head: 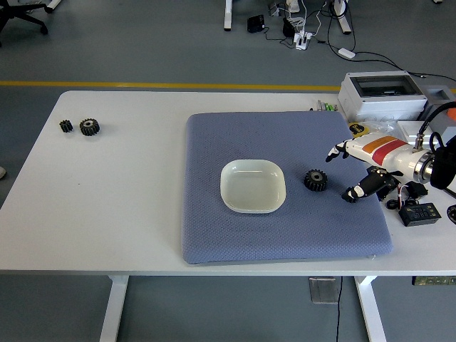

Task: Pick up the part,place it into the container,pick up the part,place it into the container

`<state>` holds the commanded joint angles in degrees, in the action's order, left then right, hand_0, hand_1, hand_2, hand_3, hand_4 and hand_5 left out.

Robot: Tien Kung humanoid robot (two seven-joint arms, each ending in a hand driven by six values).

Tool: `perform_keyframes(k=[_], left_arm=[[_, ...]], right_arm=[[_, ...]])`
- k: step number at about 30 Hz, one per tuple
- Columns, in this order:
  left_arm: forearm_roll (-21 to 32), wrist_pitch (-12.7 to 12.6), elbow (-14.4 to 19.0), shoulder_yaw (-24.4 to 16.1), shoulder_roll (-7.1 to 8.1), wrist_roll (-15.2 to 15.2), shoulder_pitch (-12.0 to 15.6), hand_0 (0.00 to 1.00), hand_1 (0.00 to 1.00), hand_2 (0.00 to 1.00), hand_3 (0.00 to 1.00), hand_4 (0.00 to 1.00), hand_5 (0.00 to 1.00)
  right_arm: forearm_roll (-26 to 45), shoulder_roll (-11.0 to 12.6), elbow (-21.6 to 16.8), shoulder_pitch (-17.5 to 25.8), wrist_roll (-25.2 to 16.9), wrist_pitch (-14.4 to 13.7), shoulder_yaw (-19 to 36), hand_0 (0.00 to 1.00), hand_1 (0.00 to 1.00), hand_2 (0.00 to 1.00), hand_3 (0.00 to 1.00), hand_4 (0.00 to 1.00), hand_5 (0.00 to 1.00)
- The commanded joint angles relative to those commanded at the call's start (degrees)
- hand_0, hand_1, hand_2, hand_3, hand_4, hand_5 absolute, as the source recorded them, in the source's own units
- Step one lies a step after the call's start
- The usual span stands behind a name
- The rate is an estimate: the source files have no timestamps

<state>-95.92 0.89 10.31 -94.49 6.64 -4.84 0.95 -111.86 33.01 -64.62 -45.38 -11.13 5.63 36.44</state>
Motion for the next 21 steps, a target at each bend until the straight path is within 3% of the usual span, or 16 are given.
perform_keyframes(k=[4,5,16,21], left_arm=[[0.1,0.0,0.0,0.1,-0.15,0.0,0.1,0.731,0.701,0.727,0.576,0.614,0.577],[0.1,0.0,0.0,0.1,-0.16,-0.1,0.1,0.730,0.702,0.725,0.576,0.614,0.577],[0.2,0.0,0.0,0.0,-0.22,-0.2,0.1,0.730,0.701,0.726,0.577,0.614,0.577],[0.0,0.0,0.0,-0.2,-0.41,-0.1,-0.3,0.731,0.701,0.726,0.575,0.615,0.580]], right_arm=[[-0.9,-1.9,3.5,-0.7,-0.4,-1.7,-1.3,0.538,0.635,0.706,0.709,0.998,0.302],[-1.2,-2.3,4.4,-0.8,-0.4,-1.9,-1.5,0.449,0.580,0.668,0.618,0.998,0.285],[-0.9,-4.3,11.1,-0.5,-0.8,-3.7,-3.5,0.421,0.560,0.651,0.573,0.998,0.270],[0.5,-5.2,13.7,0.0,-0.6,-7.0,-4.0,0.413,0.551,0.638,0.556,0.998,0.248]])
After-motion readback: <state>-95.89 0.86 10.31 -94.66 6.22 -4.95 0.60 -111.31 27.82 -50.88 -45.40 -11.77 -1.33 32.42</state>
